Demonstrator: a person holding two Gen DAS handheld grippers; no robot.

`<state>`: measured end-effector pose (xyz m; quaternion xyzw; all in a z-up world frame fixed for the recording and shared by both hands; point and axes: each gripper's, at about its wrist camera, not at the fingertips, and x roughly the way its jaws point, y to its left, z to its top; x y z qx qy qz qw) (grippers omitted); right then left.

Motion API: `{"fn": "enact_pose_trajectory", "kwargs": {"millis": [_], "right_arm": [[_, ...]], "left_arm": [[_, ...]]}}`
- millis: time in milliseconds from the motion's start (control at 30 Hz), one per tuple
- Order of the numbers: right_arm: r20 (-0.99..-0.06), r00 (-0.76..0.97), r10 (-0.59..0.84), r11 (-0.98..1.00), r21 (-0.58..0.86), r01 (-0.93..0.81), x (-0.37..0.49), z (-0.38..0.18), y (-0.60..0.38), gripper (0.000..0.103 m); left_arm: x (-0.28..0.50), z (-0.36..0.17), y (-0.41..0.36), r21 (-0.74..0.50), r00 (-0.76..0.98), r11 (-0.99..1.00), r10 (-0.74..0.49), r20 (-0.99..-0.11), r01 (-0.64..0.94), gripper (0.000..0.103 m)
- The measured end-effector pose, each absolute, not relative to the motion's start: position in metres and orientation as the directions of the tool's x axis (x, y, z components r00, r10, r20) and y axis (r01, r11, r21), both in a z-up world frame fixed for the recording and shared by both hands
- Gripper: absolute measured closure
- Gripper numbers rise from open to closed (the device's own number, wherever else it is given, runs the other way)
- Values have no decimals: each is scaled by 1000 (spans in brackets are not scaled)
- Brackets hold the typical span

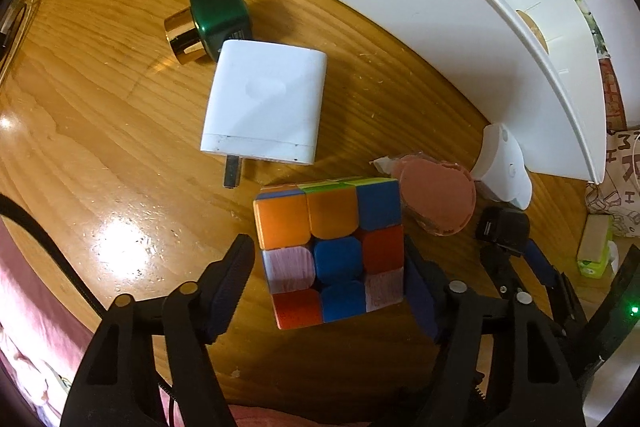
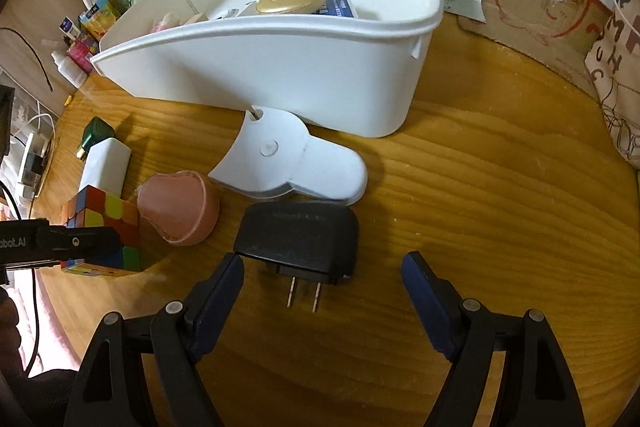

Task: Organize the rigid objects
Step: 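Grasp the Rubik's cube with the left tool while the right tool grasps the black charger plug, then lift the Rubik's cube with the left tool while the right tool lifts the black charger toward the bin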

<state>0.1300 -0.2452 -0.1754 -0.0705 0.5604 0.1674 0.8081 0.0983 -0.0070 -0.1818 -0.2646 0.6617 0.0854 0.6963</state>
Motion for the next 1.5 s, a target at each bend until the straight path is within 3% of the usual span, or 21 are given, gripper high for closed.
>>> {"fn": "enact_pose_trajectory", "kwargs": {"millis": [267,633,867,1300,1500], "right_arm": [[-931,325,167,928,37,-370,128,-177,-235,22],[-927,333,174,920,32,-390,128,-174,-223,50],[-928,331,172,920,31,-391,122,-174,-223,58],[-922,332,200,909,48,-414,112,-169,-227,59],[-904,367,221,903,47,-427,100,-156,-228,59]], "left_arm": [[106,-185,-12,-262,114,843,-237,-965,-470,36],[88,-178,-5,-268,131,830,-234,-963,-489,36],[78,-172,-5,-276,156,824,-228,-961,-494,38],[50,-145,10,-310,236,807,-216,-947,-504,39],[34,-119,21,-383,371,791,-213,-904,-478,39]]}}
